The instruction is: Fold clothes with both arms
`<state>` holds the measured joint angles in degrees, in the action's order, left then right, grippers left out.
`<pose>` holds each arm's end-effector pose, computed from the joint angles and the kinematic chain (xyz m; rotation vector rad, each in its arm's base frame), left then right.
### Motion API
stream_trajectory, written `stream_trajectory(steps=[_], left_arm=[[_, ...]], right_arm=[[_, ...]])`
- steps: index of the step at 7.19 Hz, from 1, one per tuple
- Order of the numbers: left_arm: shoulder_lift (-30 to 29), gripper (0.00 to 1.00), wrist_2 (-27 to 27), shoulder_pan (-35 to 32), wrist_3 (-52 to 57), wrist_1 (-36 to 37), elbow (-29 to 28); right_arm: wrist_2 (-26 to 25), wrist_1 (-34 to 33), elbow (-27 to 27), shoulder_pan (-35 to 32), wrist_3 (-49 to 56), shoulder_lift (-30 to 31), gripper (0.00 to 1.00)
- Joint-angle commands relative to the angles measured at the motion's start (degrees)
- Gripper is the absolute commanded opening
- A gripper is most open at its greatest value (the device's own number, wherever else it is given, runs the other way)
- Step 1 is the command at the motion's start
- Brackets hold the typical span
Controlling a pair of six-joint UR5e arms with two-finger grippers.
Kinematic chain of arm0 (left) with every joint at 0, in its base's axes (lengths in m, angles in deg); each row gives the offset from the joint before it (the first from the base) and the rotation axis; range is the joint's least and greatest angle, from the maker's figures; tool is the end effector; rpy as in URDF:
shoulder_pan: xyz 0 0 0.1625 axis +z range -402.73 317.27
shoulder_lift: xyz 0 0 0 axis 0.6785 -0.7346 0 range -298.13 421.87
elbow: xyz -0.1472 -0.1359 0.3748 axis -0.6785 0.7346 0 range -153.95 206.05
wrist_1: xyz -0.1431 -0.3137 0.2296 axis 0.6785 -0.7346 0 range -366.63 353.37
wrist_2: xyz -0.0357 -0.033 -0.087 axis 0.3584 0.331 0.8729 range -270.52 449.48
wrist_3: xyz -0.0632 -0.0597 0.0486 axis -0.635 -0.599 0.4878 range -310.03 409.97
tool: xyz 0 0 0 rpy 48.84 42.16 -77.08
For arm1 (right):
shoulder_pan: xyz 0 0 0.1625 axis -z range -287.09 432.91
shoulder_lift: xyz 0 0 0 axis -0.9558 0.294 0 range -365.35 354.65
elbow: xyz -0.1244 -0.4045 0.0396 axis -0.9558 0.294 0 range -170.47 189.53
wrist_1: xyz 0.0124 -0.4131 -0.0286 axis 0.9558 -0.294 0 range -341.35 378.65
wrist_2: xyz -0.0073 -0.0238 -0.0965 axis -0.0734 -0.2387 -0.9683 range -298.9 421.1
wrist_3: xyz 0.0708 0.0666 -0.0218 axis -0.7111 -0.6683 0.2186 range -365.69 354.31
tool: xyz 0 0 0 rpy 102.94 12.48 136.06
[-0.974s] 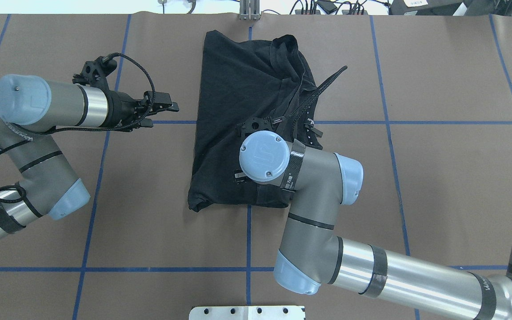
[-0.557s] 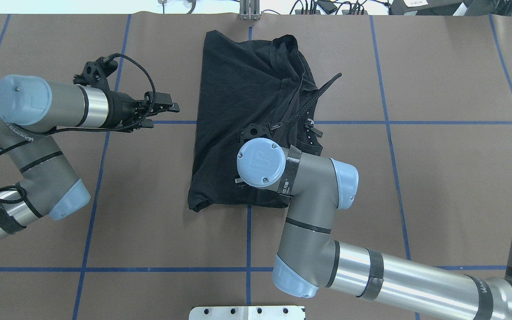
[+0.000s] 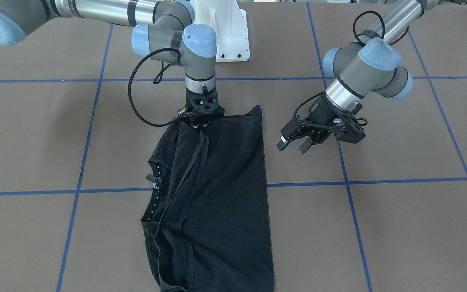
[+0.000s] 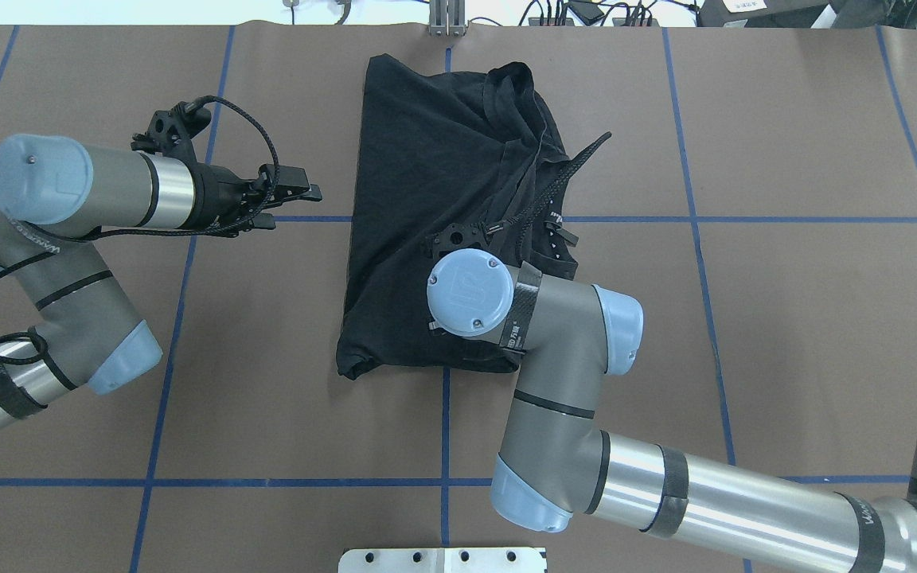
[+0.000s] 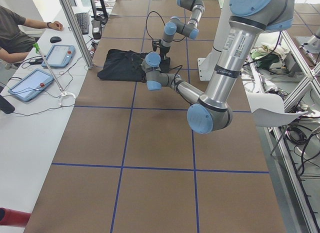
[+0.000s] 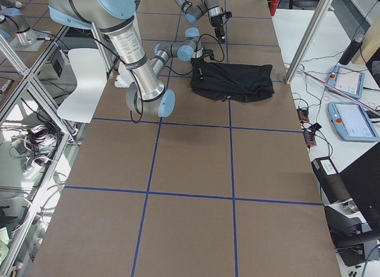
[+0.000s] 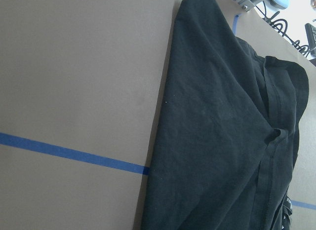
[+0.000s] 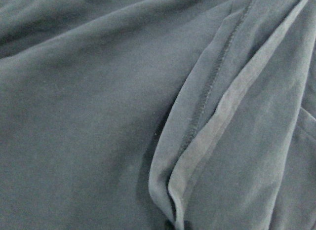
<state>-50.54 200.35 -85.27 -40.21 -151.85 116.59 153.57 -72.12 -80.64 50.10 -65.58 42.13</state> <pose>0.4015 -0.5012 0.3239 0.2030 1.3733 -0.3747 -0.6102 -0.3966 0.2172 0.2895 -0.6739 -0.1375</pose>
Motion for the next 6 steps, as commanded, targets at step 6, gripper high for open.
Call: stream_trajectory(steps=[6], left_arm=[[-0.5, 1.0, 0.0, 0.0, 0.0, 0.2, -0.3]], right_arm=[[6.2, -0.2, -16.0, -3.2, 3.6, 16.7, 0.31]])
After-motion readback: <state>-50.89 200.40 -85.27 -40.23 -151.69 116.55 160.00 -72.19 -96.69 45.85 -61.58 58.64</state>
